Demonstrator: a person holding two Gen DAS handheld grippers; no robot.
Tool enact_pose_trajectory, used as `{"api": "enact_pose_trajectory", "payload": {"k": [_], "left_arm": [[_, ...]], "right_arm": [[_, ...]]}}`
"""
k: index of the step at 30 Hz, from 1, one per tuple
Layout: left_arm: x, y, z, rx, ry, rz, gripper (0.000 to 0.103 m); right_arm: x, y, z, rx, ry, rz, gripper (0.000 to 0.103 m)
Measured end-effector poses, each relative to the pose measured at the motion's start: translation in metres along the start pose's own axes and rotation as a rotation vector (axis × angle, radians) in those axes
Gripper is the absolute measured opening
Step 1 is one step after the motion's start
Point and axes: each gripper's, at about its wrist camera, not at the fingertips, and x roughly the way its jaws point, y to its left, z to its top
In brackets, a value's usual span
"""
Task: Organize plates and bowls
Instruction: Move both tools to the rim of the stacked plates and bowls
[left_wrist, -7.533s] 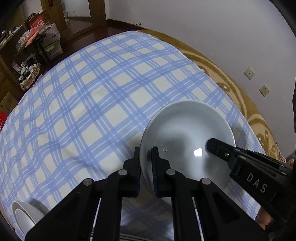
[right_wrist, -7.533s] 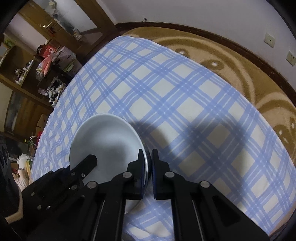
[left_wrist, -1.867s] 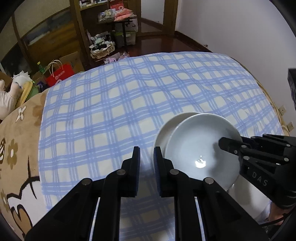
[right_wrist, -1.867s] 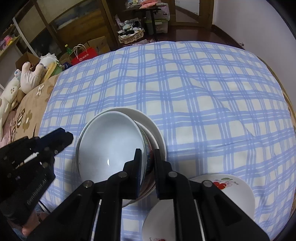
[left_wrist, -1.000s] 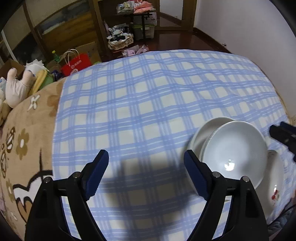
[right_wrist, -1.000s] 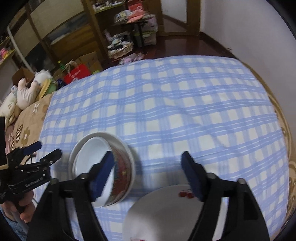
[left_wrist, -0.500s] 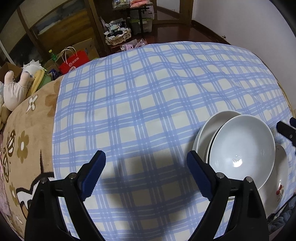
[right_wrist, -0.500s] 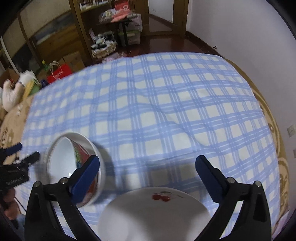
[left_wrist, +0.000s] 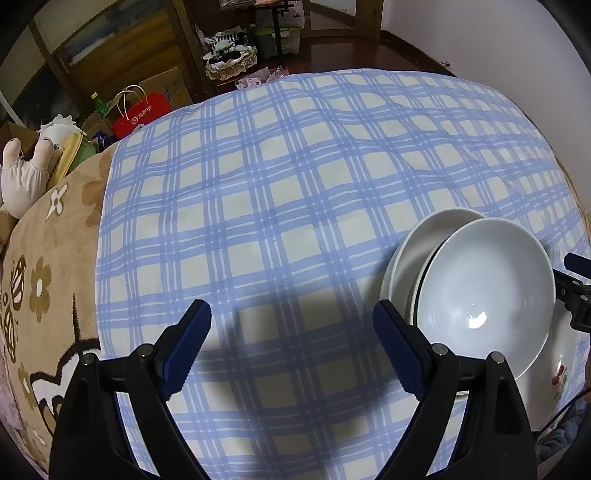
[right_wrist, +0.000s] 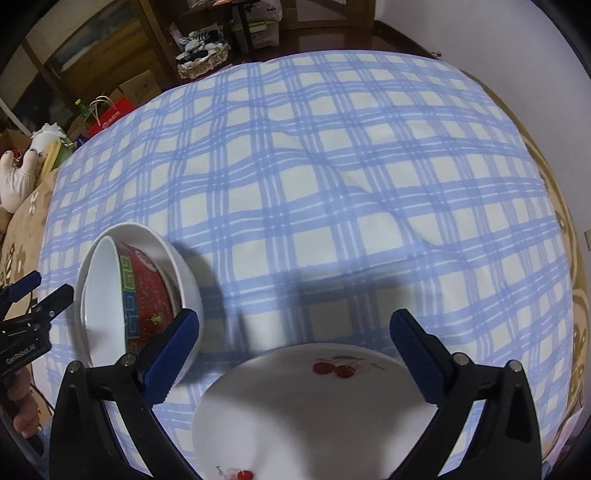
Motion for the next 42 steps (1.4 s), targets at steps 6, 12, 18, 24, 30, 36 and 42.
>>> {"api": "enact_pose_trajectory", "payload": {"k": [6,12,18,24,30,36,42], "left_arm": [[0.004,-0.002,-0.001,0.013,0.008,0.009,0.088],[0.006,-0.003,0.000,0.013,0.018,0.010,0.088],[0.005,0.004,0.001,-0.017,0.023,-0.033,0.088],[0.006,0.009,0.002,-0.047,0.038,-0.074,0.088],[0.002,0.018,0.003,-0.093,0.040,-0.194,0.088],[0.006,0.008,0.002,-0.053,0.052,-0.163,0.088],[0.008,0.003,0.003,-0.038,0.059,-0.147,0.088]], "right_arm": [[0.003,0.005,0.000,-0.015,0.012,-0.005,0.103],[0.008,0.007,-0.002,-0.019,0.031,-0.020,0.103],[0.007,0.007,0.000,-0.010,0.026,-0.008,0.103],[0.008,0.002,0.001,0.017,0.035,0.011,0.103],[0.006,0.002,0.001,0.030,0.030,0.038,0.103],[0.005,0.004,0.000,0.034,0.035,0.044,0.101],[0.008,0.002,0.000,0.068,0.052,0.113,0.095]]}}
